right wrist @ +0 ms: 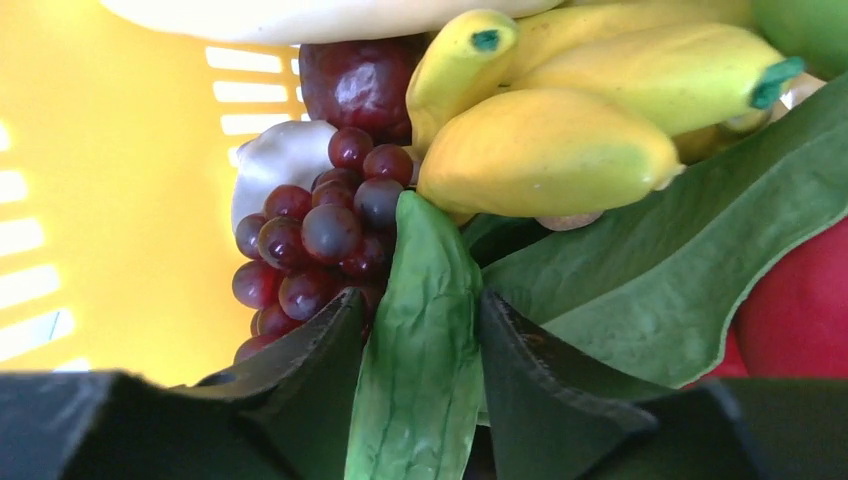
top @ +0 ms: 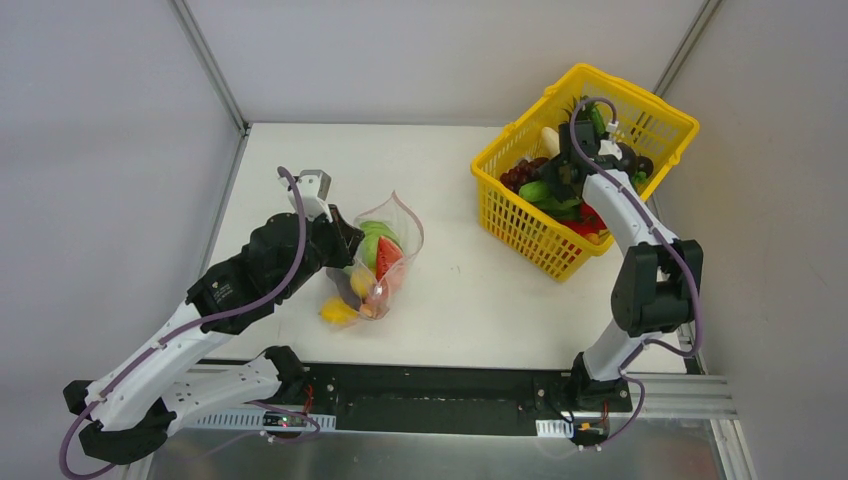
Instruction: Place the food in the zip-top bag and seal the zipper
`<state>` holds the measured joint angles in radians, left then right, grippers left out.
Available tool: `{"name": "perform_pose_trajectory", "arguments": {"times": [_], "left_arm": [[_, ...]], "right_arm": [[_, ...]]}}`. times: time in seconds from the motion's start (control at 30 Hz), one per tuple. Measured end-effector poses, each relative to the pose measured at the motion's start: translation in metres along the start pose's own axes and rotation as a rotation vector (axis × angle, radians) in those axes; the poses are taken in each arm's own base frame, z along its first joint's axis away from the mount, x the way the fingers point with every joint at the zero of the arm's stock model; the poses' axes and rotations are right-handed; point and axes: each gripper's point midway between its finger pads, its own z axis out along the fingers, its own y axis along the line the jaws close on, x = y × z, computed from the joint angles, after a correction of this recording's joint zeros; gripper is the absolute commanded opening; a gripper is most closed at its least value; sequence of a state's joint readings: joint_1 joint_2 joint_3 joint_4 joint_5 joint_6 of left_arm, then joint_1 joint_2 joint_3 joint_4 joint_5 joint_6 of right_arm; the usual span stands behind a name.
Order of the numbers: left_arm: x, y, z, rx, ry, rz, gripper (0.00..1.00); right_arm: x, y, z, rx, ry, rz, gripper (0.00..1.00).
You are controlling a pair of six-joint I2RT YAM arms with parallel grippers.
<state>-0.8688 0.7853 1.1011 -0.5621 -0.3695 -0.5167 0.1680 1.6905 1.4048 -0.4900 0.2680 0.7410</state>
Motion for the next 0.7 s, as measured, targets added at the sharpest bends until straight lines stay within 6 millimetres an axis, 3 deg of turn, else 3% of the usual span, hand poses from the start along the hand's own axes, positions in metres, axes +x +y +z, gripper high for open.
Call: {"name": "perform_pose_trajectory", "arguments": {"times": [0.17, 0.33, 0.7], "left_arm": [[0.000, 0.000, 0.000, -0.001, 0.000, 0.000, 0.00], [0.000, 0.000, 0.000, 0.000, 0.000, -0.001, 0.00], [0.000, -0.001, 0.001, 0.002, 0.000, -0.002, 0.00]], "right_arm": [[-0.003, -0.002, -0.005, -0.021, -0.004, 0.007, 0.32], [0.003, 0.001, -0.022, -0.102, 0.013, -0.002, 0.26], [-0.011, 0.016, -0.059, -0.241, -0.041, -0.022, 0.29]]}}
